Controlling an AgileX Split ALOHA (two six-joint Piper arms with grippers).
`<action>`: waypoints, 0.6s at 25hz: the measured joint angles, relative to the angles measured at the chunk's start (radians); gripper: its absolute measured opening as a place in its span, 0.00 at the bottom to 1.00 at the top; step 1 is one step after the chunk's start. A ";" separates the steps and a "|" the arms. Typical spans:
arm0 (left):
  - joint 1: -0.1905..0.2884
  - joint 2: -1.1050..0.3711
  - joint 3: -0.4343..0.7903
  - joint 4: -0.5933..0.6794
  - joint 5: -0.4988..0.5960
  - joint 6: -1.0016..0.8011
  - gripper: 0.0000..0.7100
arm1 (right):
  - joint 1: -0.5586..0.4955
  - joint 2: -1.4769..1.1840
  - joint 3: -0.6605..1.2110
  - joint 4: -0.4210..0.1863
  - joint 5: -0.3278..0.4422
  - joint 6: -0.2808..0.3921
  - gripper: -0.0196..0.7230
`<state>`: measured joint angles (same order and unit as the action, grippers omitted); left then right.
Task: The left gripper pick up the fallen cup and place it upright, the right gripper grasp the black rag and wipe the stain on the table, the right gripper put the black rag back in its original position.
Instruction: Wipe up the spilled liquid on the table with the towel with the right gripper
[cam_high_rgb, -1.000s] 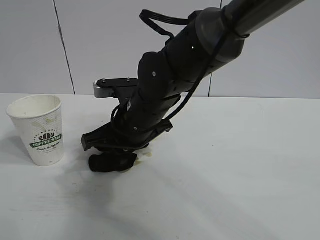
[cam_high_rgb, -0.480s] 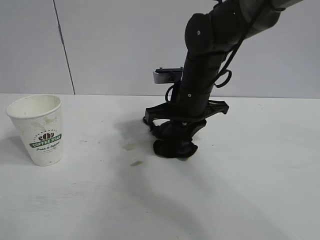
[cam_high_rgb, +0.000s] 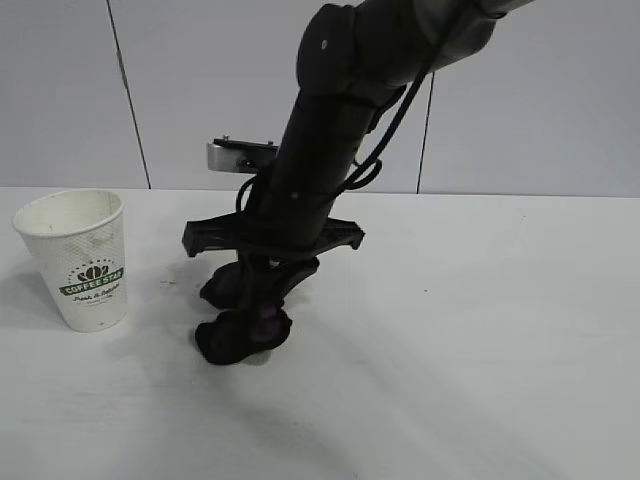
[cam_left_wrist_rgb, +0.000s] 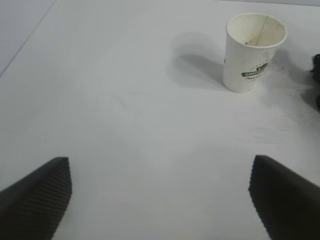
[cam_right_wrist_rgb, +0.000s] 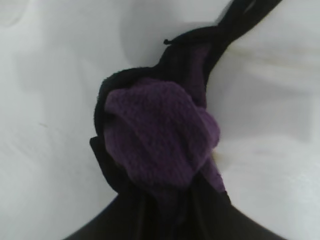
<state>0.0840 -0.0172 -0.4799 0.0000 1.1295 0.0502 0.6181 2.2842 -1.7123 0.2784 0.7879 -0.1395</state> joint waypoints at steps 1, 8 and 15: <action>0.000 0.000 0.000 0.000 0.000 0.000 0.98 | 0.006 0.007 0.000 -0.011 -0.007 0.003 0.17; 0.000 0.000 0.000 0.000 0.000 0.000 0.98 | 0.000 0.020 -0.011 -0.197 0.018 0.056 0.17; 0.000 0.000 0.000 0.000 0.000 0.000 0.98 | -0.035 0.020 -0.067 -0.446 0.031 0.255 0.17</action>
<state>0.0840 -0.0172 -0.4799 0.0000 1.1295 0.0502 0.5828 2.3040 -1.7790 -0.1679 0.8191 0.1159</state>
